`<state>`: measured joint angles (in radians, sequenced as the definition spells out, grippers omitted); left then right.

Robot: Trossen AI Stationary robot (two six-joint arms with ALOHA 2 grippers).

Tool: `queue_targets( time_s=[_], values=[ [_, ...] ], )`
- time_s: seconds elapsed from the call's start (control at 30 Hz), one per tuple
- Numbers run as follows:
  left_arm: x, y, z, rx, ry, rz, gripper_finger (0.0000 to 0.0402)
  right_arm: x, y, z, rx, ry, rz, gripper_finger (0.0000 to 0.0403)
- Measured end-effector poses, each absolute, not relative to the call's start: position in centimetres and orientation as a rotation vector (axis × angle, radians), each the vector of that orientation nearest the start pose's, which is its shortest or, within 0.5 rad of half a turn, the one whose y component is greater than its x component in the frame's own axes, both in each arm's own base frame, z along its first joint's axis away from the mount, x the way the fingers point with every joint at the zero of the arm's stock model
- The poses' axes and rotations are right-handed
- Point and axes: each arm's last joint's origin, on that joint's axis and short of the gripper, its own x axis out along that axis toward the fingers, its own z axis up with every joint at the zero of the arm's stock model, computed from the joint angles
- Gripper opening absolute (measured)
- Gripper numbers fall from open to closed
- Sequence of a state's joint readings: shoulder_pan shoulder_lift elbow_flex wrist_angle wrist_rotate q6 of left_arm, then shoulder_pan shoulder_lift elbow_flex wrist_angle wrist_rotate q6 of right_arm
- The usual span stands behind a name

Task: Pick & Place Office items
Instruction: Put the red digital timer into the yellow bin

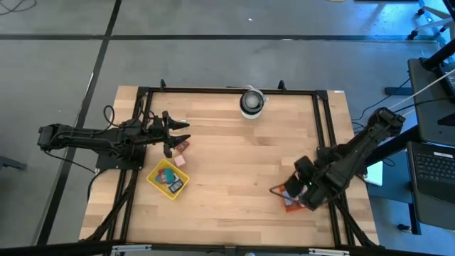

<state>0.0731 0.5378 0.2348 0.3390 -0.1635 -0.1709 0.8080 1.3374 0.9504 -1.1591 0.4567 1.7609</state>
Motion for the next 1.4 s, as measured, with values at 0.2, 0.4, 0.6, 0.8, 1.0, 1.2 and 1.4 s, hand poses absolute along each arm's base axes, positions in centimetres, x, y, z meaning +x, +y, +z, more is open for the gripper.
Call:
queue_targets(
  time_s=[0.2,0.4,0.6,0.8,1.0,1.2,1.4],
  values=[
    [14.3,1.6,24.1,-0.201,0.019,0.278,0.0221,17.2,11.4,24.5,0.512,0.831,-0.753,0.0224],
    [14.2,2.2,26.1,-0.28,0.4,0.546,0.0221,18.3,8.9,25.0,0.385,0.78,-0.81,0.0224],
    [15.7,2.2,26.7,-0.373,0.753,0.651,0.0221,19.0,7.3,25.0,0.279,0.827,-0.825,0.0224],
    [18.3,2.4,25.1,-0.406,1.019,0.727,0.0221,19.3,6.7,25.2,0.162,0.81,-0.831,0.0224],
    [20.3,3.4,22.8,-0.46,1.152,0.793,0.0221,19.4,6.5,25.2,0.091,0.822,-0.82,0.0224],
    [21.3,4.0,20.8,-0.525,1.269,0.798,0.0221,19.4,6.5,25.2,0.038,0.84,-0.802,0.0224],
    [21.9,4.3,19.4,-0.59,1.349,0.782,0.0221,19.4,6.5,25.2,0.023,0.839,-0.799,0.0224]
  ],
)
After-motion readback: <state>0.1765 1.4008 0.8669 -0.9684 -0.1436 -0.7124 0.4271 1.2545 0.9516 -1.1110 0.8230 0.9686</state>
